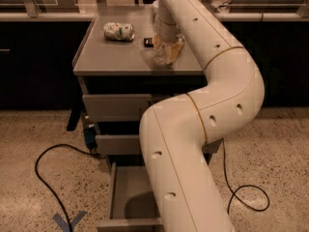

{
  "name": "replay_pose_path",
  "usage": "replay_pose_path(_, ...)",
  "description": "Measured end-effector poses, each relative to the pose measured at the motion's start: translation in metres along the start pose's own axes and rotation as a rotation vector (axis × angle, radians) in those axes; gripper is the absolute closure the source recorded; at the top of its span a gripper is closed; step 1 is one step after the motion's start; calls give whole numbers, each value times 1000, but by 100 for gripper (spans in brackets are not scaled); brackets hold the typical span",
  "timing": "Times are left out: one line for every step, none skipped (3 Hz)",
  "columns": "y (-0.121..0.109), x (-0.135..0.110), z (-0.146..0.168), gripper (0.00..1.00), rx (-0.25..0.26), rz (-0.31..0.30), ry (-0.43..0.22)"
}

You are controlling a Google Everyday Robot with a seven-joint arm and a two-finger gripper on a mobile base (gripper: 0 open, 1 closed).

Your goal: Place water bottle into bottom drawer

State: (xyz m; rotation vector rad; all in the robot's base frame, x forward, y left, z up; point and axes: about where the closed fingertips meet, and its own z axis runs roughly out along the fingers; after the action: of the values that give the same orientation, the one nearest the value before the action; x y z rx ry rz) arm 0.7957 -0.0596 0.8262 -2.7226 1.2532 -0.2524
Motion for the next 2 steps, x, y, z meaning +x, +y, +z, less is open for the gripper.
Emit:
replay_pose_path(-25, -9, -38, 100, 174, 50, -62)
replay_pose_path(-82, -54, -85, 100, 412, 51, -209)
